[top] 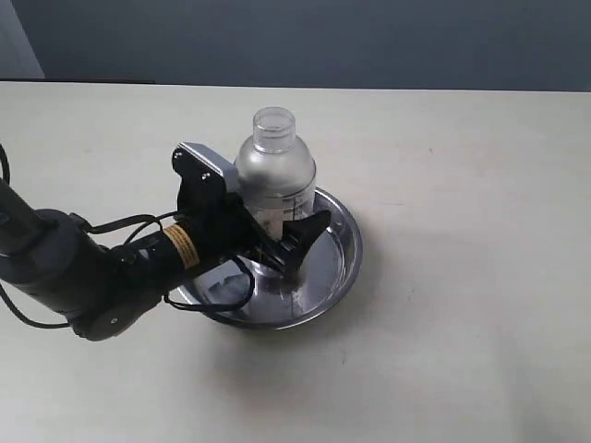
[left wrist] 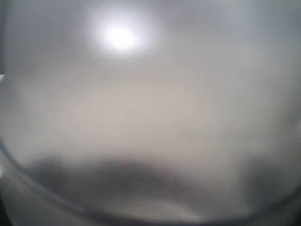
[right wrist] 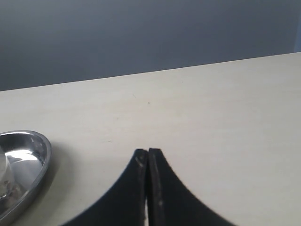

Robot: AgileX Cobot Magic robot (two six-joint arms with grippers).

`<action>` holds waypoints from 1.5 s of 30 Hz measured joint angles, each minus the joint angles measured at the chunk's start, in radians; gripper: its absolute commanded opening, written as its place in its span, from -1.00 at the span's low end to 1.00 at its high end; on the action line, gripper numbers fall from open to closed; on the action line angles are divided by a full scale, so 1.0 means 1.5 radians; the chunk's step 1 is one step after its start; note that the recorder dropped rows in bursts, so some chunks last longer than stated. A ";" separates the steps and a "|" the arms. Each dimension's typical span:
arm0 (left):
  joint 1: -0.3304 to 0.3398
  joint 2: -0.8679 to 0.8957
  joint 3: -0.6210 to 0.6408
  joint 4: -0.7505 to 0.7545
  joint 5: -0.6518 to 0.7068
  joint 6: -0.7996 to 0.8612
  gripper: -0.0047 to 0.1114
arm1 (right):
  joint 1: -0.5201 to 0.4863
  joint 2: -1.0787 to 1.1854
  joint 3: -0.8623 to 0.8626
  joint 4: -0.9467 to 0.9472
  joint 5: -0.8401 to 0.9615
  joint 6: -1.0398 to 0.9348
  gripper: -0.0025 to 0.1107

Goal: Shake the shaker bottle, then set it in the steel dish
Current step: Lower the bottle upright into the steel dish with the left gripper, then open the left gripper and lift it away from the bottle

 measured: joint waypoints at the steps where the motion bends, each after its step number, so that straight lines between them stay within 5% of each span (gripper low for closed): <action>1: 0.000 -0.005 0.000 0.000 0.000 0.001 0.90 | 0.000 0.000 0.000 0.000 0.000 0.000 -0.97; 26: 0.000 -0.241 0.000 -0.041 0.036 0.069 0.81 | 0.000 0.000 0.000 0.000 0.000 0.000 -0.97; 29: 0.000 -0.307 0.000 -0.057 0.105 0.077 0.52 | 0.000 0.000 0.000 0.000 0.000 0.000 -0.97; 37: 0.000 -0.493 0.000 -0.108 0.328 0.119 -0.83 | 0.000 0.000 0.000 0.000 0.000 0.000 -0.97; 45: 0.000 -0.600 0.000 -0.251 0.515 0.221 -0.91 | 0.000 0.000 0.000 0.000 0.000 0.000 -0.97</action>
